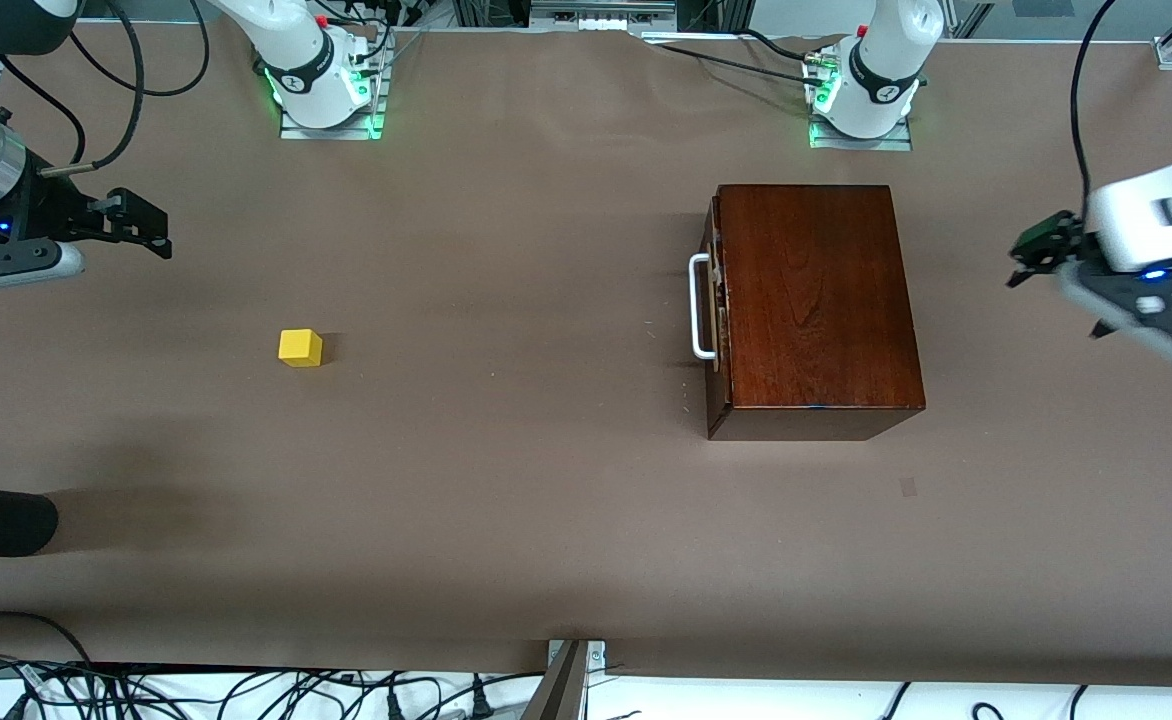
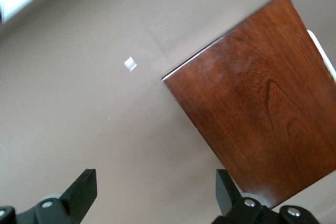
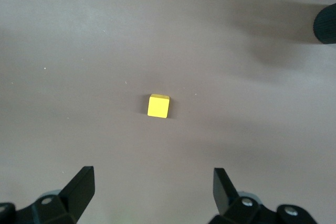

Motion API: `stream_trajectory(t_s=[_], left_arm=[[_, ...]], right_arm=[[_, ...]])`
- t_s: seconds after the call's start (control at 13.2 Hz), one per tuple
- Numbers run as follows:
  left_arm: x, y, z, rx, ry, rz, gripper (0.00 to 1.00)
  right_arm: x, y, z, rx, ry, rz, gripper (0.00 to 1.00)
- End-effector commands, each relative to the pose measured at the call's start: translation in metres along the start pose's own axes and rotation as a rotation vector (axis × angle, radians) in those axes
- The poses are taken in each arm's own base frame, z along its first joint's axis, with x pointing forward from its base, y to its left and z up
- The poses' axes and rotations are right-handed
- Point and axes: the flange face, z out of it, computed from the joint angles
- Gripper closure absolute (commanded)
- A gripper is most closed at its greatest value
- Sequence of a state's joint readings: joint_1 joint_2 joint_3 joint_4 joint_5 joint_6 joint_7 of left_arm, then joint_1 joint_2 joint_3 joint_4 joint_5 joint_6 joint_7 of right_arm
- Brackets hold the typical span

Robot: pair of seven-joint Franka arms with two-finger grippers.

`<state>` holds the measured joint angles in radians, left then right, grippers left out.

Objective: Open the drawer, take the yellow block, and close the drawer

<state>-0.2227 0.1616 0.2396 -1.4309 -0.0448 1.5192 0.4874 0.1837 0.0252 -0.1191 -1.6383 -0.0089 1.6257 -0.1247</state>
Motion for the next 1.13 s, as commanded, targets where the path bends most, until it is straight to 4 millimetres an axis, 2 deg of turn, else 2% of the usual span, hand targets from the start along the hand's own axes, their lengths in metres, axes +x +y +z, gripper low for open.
stream_trajectory(t_s=[0.0, 0.08, 0.23, 0.38, 0.68, 0.83, 1.06], left_arm=[[-0.060, -0.012, 0.016, -0.065, 0.035, -0.185, 0.00], [-0.066, -0.011, 0.007, -0.050, 0.043, -0.205, 0.00], [-0.067, 0.000, -0.008, -0.017, 0.056, -0.383, 0.00], [-0.061, 0.008, -0.010, 0.003, 0.053, -0.511, 0.00], [-0.056, 0.010, -0.010, 0.056, 0.061, -0.510, 0.00], [-0.049, 0.003, 0.003, 0.056, 0.046, -0.513, 0.00], [-0.046, 0.008, -0.001, 0.059, 0.048, -0.502, 0.00]], right_arm=[[0.002, -0.002, -0.006, -0.012, -0.002, -0.017, 0.00], [0.002, -0.002, -0.006, -0.012, -0.002, -0.015, 0.00], [0.002, -0.002, -0.006, -0.012, -0.002, -0.015, 0.00], [0.002, -0.001, -0.006, -0.014, -0.002, -0.015, 0.00], [0.002, -0.001, -0.006, -0.015, -0.002, -0.017, 0.00], [0.002, -0.001, -0.006, -0.014, -0.001, -0.017, 0.00], [0.002, -0.001, -0.006, -0.012, 0.000, -0.012, 0.00]])
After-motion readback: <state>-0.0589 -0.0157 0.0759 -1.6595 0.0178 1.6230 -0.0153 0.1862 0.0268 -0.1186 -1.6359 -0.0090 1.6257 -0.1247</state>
